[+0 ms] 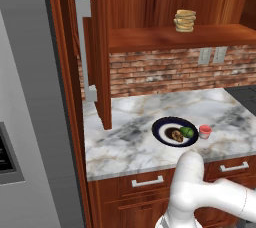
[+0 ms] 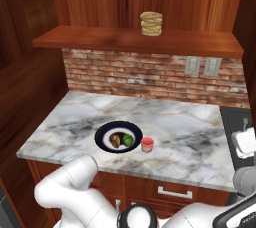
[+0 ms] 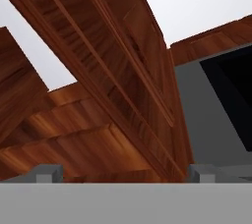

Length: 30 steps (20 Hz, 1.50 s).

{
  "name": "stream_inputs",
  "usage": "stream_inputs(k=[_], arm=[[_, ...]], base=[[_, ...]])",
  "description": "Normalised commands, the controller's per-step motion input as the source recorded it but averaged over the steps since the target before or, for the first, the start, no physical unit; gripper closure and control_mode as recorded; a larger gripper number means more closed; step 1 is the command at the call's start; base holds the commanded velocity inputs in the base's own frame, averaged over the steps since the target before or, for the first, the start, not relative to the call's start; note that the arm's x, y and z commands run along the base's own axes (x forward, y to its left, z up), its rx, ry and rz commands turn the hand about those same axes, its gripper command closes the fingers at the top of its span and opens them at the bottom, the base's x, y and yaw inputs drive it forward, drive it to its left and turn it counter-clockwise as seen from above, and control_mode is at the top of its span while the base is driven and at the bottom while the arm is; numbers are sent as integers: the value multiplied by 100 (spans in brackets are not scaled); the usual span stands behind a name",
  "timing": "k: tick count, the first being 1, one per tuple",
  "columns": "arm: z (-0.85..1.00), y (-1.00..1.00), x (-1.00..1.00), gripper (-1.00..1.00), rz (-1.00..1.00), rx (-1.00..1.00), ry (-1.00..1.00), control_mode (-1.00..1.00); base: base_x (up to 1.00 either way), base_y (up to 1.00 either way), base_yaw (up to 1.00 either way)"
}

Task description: Pick the avocado and bread from the counter and place them on the plate. Then pick the jam from the cabinet and place it next to the plate. Lastly close the cabinet door.

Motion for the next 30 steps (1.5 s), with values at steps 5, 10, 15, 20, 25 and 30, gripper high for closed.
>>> stream_inputs(k=[5,10,15,20,25,30], arm=[[8,-6,9,-100,0,2,-2,-100],[18,-13,1,-100,0,3,-6,-100],[29,-7,0,-100,0,1,-12,-100],[22,0,-1,-100,0,0,-12,-100],[13,0,-6,-100,0,-8,-11,-100],[2,17,-32,-100,0,-32,-16,-100]], base=[[0,0,0],[0,0,0],[0,0,0],[0,0,0],[0,0,0],[0,0,0]])
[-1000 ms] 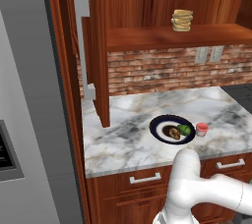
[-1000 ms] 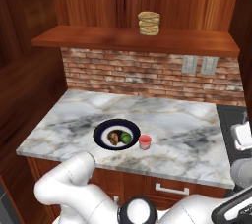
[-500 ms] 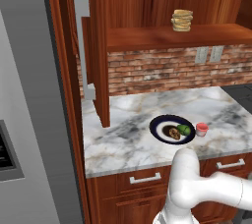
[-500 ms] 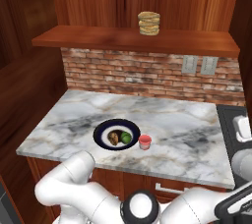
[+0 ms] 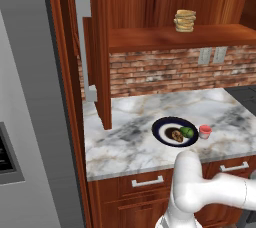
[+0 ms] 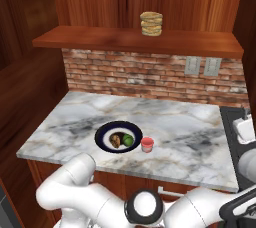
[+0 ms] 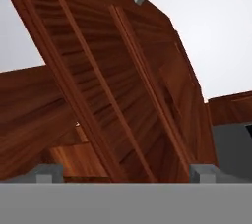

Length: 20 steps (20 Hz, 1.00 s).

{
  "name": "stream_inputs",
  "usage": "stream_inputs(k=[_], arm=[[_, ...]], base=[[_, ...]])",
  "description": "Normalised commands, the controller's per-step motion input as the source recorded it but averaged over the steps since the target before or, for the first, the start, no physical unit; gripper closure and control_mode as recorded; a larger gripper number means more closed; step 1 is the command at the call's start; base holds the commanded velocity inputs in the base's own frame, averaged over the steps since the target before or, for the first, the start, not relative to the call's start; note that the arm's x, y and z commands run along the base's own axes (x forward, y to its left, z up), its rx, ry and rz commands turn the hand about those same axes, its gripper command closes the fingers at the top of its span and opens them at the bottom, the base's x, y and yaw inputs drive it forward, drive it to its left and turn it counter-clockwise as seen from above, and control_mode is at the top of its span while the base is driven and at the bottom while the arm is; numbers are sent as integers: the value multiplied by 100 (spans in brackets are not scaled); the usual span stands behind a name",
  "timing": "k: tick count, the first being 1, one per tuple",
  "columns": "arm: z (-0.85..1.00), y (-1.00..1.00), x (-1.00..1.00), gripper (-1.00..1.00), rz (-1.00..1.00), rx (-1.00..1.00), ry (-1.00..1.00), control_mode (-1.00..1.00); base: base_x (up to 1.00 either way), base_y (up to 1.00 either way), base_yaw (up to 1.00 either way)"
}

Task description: Pick the avocado and bread from the counter and place them on the plate. Then pick the jam from the cabinet and place it next to the plate. Lastly close the cabinet door.

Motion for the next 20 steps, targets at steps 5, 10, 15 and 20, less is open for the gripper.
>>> stream_inputs(k=[5,10,15,20], arm=[[14,38,-32,-100,0,-44,-17,-100],[59,23,-7,-100,0,-18,-2,-100],[98,13,0,-100,0,-2,0,-100],[85,63,-1,-100,0,-23,0,-100]], base=[[0,0,0],[0,0,0],[0,0,0],[0,0,0]])
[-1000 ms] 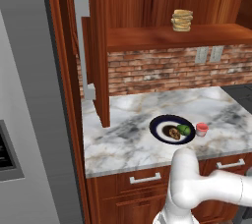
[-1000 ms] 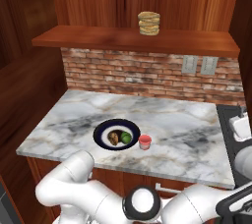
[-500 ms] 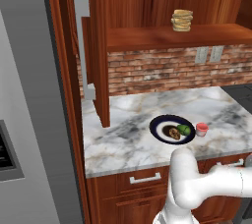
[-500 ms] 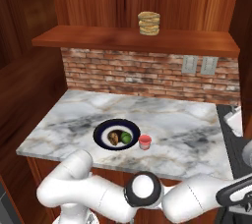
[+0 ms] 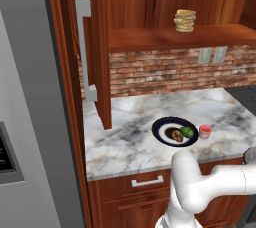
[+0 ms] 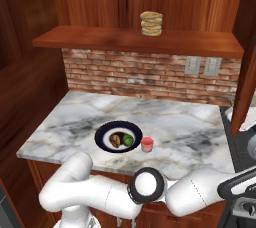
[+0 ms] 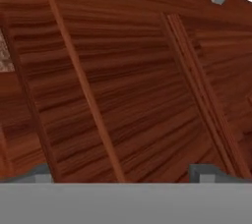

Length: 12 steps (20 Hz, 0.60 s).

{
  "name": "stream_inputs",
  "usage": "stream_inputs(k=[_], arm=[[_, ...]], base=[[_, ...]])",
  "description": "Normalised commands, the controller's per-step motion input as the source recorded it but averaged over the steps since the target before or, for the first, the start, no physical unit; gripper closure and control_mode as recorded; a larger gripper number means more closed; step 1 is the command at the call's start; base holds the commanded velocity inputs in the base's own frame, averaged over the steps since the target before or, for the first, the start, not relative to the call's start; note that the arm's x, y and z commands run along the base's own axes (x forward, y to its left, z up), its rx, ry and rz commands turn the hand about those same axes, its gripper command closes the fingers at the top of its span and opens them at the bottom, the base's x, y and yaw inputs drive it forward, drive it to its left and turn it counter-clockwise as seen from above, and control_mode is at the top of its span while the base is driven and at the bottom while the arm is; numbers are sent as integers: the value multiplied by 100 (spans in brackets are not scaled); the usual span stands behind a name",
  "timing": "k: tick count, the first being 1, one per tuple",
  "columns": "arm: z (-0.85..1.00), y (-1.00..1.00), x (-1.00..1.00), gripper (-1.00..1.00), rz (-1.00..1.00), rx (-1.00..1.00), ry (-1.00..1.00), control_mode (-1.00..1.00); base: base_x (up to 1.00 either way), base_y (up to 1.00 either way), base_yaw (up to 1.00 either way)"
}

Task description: Pick the avocado and bread from the counter and place them on the plate. Then pick the jam from the cabinet and place it next to the plate. Lastly close the cabinet door.

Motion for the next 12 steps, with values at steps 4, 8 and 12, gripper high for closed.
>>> stream_inputs(k=[4,8,12], arm=[[68,100,0,-100,0,-48,0,-100],[72,100,0,-100,0,-57,2,-100],[74,100,0,-100,0,-54,2,-100]], base=[[0,0,0],[0,0,0],[0,0,0]])
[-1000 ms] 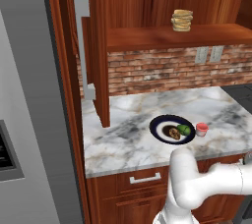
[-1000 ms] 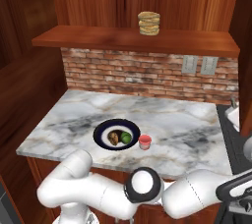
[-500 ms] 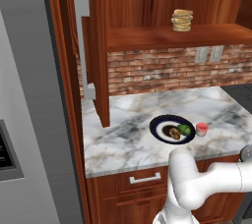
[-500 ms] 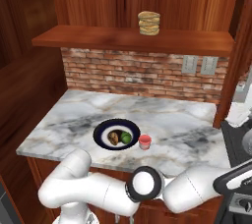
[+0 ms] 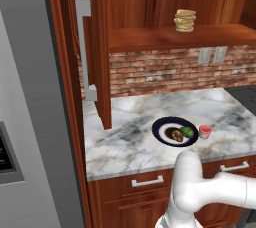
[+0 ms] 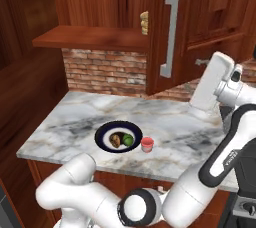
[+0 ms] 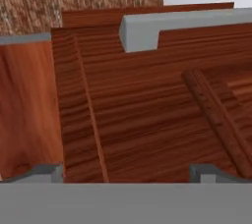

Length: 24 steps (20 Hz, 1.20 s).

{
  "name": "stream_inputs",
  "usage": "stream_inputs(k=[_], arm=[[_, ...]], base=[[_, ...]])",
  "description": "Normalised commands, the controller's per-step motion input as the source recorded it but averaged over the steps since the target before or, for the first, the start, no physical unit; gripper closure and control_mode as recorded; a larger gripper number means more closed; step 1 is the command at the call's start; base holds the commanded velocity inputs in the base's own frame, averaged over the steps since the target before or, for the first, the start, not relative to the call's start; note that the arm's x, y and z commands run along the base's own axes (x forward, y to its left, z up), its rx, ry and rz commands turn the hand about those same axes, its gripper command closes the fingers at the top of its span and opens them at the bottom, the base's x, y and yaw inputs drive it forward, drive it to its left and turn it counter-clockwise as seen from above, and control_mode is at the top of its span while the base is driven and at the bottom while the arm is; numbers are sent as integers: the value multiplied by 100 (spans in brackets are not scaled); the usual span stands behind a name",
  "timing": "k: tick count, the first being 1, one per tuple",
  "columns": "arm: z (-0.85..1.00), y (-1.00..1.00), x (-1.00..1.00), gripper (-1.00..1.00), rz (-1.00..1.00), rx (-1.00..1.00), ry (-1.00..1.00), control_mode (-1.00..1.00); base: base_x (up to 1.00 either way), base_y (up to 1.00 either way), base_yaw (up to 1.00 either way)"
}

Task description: Pick the avocado and bread from the counter and place them on the plate. Then pick the jam from the cabinet and place it next to the plate. Lastly close the cabinet door.

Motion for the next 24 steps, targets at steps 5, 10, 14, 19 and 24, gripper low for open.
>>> stream_inputs(k=[5,10,14,19,24], arm=[[76,100,21,-100,-2,-46,16,-100],[62,87,66,-100,-14,-37,30,-100],[29,76,89,-100,-22,-37,25,-100],[-11,66,99,-100,-30,-33,5,-100],[-11,53,100,-100,-29,-22,0,-100]], base=[[0,0,0],[0,0,0],[0,0,0],[0,0,0],[0,0,0]])
